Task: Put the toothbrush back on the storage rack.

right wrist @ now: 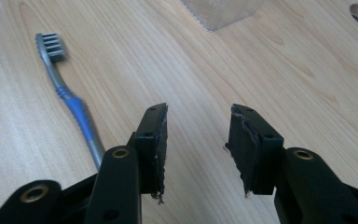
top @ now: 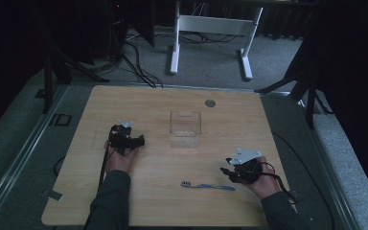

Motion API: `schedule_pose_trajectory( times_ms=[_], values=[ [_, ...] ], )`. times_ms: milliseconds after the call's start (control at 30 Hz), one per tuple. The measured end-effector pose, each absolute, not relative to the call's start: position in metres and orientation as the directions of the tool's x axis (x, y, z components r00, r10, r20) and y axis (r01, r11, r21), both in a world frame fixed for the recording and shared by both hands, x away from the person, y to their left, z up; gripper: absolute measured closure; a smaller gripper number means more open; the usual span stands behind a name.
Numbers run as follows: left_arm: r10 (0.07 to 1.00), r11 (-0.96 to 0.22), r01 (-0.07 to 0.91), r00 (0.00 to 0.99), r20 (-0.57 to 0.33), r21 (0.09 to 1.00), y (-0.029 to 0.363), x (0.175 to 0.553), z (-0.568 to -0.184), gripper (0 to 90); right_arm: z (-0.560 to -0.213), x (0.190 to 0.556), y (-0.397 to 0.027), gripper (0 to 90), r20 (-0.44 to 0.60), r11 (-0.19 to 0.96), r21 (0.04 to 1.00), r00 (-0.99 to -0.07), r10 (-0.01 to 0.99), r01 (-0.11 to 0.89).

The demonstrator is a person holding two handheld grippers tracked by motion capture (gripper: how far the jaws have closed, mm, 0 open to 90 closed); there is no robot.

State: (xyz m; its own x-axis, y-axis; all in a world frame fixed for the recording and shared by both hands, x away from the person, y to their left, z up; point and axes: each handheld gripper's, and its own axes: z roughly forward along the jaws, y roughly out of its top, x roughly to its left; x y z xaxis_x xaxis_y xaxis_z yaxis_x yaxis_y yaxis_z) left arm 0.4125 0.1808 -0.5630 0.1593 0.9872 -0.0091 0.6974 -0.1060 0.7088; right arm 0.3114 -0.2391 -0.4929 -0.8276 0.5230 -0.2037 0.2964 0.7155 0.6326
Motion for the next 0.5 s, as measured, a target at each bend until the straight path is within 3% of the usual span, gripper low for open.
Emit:
schedule_pose_trajectory(
  times_ms=[500],
  values=[
    [0.987,-0.106,0.697,0.159,-0.009,0.709,0.1808,0.4125,-0.563,15.0,-0.4894,0.3081,-0.2347,60.4,-0.199,0.74,0.61,-0.849,0.489,0.283]
  ],
)
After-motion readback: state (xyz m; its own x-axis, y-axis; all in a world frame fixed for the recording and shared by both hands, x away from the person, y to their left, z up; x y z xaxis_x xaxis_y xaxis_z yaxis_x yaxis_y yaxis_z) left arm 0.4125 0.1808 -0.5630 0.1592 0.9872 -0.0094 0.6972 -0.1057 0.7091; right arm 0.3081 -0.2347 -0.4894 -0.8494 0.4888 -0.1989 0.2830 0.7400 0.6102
